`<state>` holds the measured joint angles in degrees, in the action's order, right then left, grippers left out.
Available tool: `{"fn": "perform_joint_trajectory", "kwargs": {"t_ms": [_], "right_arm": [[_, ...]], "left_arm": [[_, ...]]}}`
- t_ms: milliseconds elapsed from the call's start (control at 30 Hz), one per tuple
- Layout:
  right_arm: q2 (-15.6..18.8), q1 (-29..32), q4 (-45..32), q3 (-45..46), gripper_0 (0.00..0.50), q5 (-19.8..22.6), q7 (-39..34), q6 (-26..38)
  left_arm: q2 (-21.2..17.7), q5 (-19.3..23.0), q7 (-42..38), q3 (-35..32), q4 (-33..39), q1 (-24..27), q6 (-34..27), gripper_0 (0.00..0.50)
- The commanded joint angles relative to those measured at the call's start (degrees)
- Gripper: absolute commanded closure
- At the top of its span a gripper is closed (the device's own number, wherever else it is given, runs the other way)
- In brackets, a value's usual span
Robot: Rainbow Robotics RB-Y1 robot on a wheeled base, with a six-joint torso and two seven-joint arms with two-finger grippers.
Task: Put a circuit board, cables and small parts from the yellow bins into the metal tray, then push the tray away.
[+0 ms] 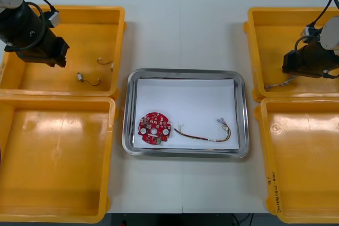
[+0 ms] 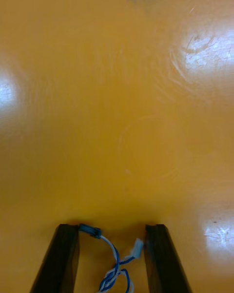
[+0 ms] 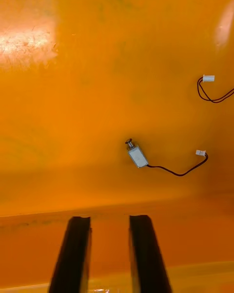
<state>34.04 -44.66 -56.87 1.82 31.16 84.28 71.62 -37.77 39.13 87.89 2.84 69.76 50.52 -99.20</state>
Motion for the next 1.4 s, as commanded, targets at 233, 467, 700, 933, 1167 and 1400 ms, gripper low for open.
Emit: {"fn": "perform_joint_trajectory", "kwargs": {"t_ms": [233,467,700,933,1167,1400], "right_arm": [[2.52,1.24,-0.61,-0.86,0.416,0.93,0.53,-0.69],[2.78,1.15,-1.4,-0.86,0.5,1.1,0.71,-1.13],[4.01,0.71,-3.42,-0.86,0.5,1.45,0.79,0.45],[5.33,-2.54,-3.33,-0.77,0.5,1.01,0.79,2.91],[6.12,-5.0,-3.33,-0.86,0.5,-0.13,1.41,2.91],[6.39,-6.58,-3.33,-0.86,0.5,-2.59,3.26,-1.04]], "left_arm": [[-0.2,-0.72,-5.8,-1.6,4.59,2.83,-1.17,0.0],[0.06,-0.89,-9.76,-1.6,5.3,2.22,-1.0,0.0],[0.5,-1.33,-13.1,-1.52,8.99,-1.74,1.46,0.0],[1.2,-1.6,-15.21,-1.52,9.87,-5.08,6.03,0.0],[2.61,-2.3,-16.26,-1.43,9.87,-7.28,9.55,0.0],[3.49,-3.0,-16.88,0.77,9.87,-9.91,14.21,0.0]]}}
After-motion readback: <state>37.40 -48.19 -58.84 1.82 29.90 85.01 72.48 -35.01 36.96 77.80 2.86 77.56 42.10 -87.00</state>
